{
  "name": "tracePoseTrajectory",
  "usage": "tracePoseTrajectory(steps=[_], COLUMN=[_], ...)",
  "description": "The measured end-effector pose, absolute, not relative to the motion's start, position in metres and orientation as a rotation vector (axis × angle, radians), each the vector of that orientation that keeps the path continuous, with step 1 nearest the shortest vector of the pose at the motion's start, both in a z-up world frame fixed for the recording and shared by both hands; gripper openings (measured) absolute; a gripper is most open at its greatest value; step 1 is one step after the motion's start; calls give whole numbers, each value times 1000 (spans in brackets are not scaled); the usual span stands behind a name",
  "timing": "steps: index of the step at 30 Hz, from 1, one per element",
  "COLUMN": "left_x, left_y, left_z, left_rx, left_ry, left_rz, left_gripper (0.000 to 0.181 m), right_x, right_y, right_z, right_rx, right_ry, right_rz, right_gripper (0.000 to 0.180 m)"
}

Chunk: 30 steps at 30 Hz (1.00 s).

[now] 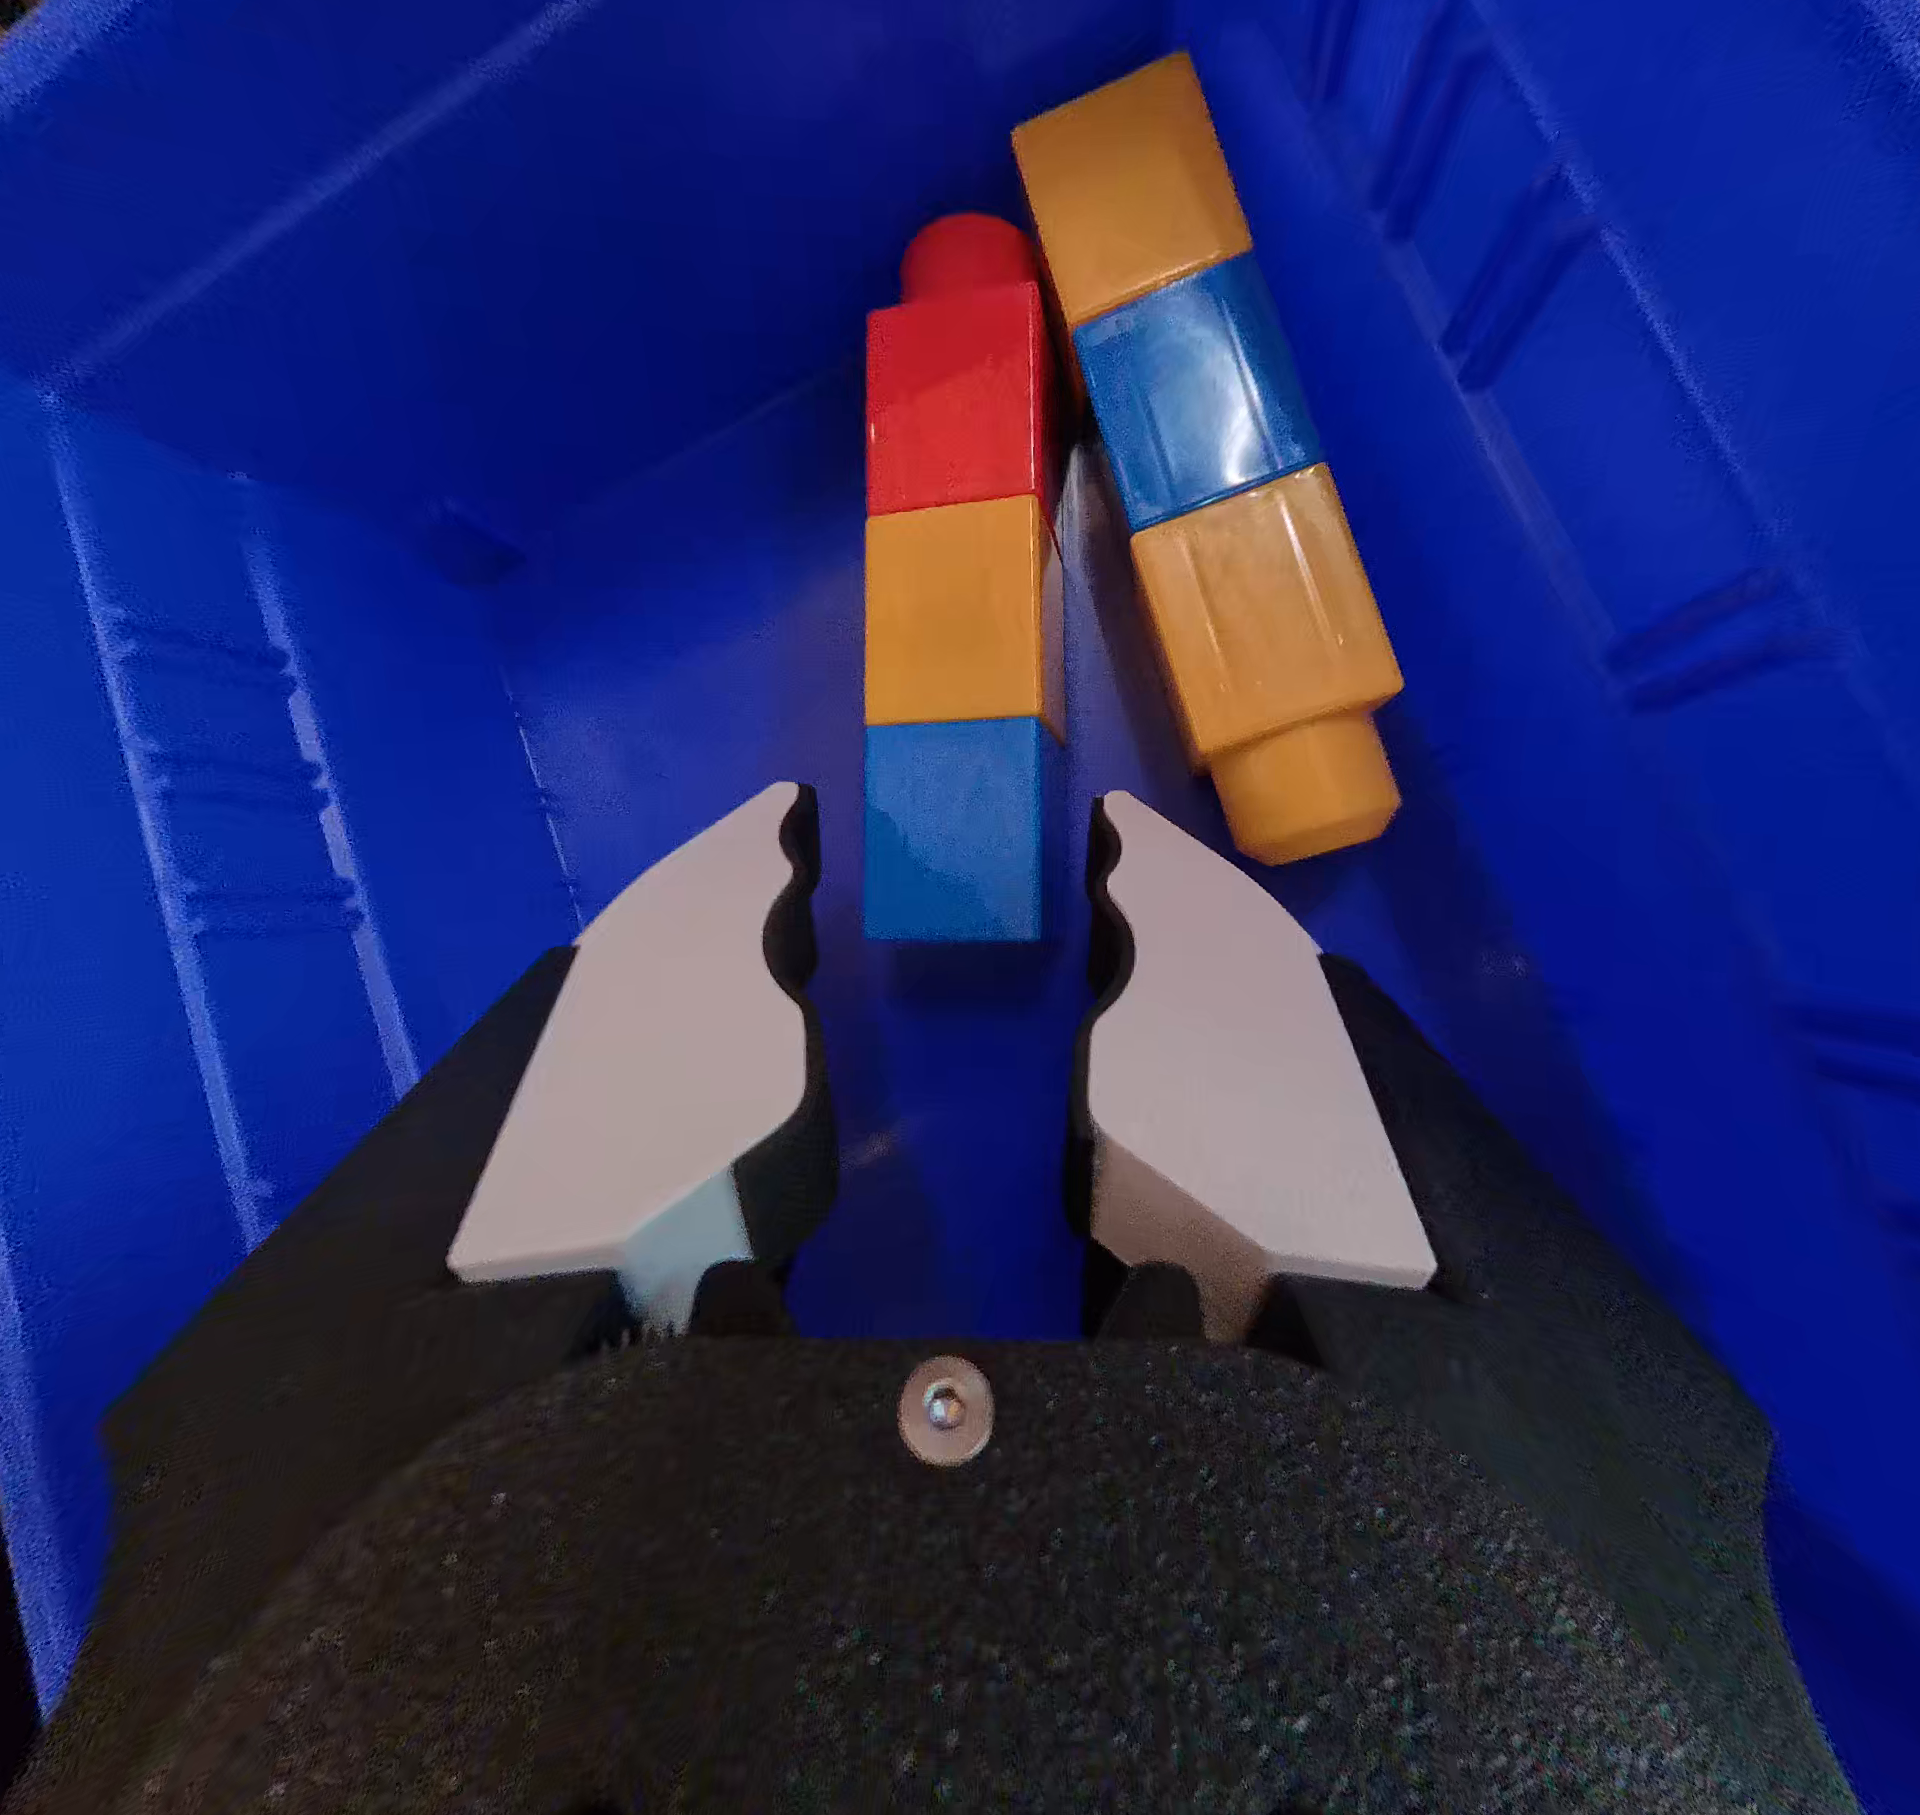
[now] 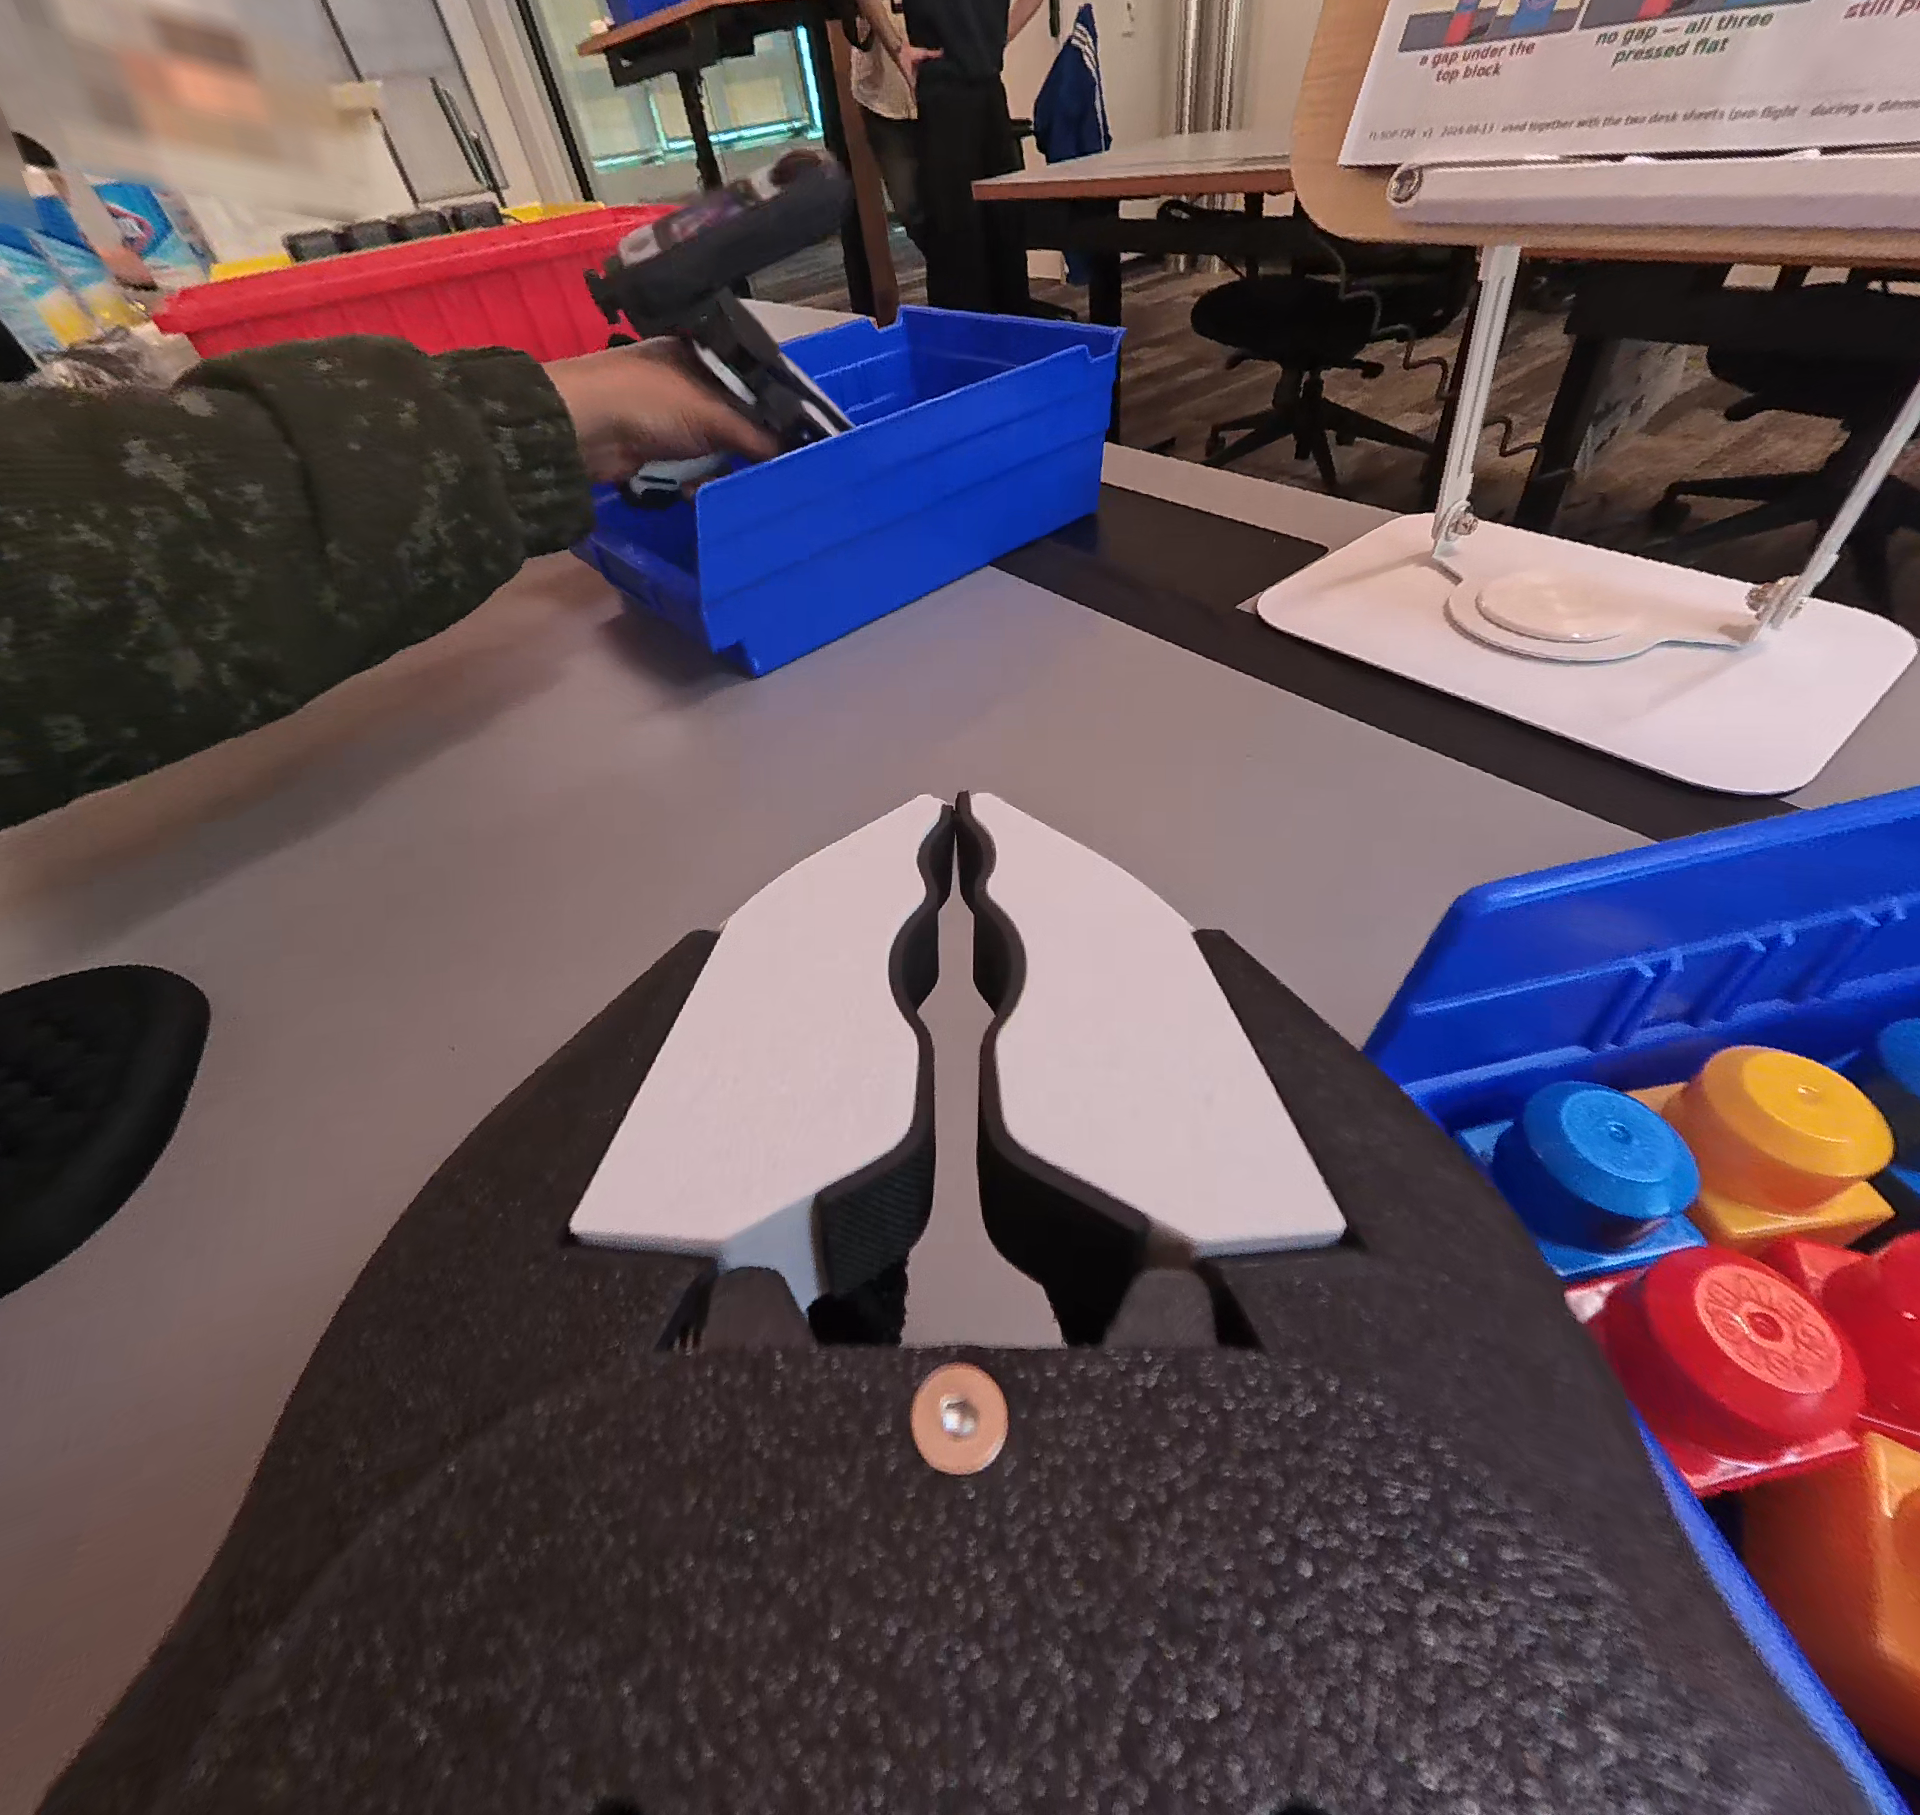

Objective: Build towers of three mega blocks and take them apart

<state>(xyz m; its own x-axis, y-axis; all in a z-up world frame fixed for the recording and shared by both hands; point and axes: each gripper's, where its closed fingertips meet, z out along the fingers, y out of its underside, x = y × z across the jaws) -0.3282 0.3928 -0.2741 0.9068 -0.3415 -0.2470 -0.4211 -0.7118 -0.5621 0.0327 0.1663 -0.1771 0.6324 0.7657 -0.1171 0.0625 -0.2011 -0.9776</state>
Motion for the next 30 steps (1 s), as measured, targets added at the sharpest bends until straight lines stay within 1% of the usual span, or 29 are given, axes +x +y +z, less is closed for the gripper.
tracePoseTrajectory(steps=[2,3,4,6,8,10,12,14,16,18,19,23,26,30], left_x=[-330,-331,-330,-329,-334,-333,-316,-277,-229,-177,-151,-58,-13,16], left_y=[396,400,402,400,399,396,387,363,323,279,258,185,158,136], left_z=[-286,-288,-288,-284,-269,-236,-185,-123,-76,-49,-43,-52,-83,-120], left_rx=[-2457,-2435,-2418,-2417,-2377,-2268,-2087,-1840,-1659,-1522,-1478,-1337,-1305,-1304], left_ry=[602,606,621,601,525,410,304,310,369,477,526,709,814,959], left_rz=[240,270,281,280,273,174,-30,-291,-516,-673,-736,-1039,-1188,-1326], left_gripper=[51,42,41,38,38,38,37,37,37,37,37,37,37,37], right_x=[31,31,30,30,32,33,31,28,23,15,11,10,19,34], right_y=[165,165,164,162,161,162,161,159,154,144,138,129,130,131], right_z=[-180,-181,-182,-185,-187,-187,-184,-179,-174,-166,-160,-146,-136,-120], right_rx=[-1675,-1677,-1679,-1680,-1679,-1674,-1655,-1627,-1584,-1513,-1470,-1420,-1398,-1351], right_ry=[-705,-713,-721,-740,-760,-768,-771,-779,-796,-829,-840,-784,-704,-604], right_rz=[732,728,723,710,689,673,672,680,701,759,803,948,1042,1175], right_gripper=[1,1,1,0,0,0,0,0,1,7,10,38,48,61])
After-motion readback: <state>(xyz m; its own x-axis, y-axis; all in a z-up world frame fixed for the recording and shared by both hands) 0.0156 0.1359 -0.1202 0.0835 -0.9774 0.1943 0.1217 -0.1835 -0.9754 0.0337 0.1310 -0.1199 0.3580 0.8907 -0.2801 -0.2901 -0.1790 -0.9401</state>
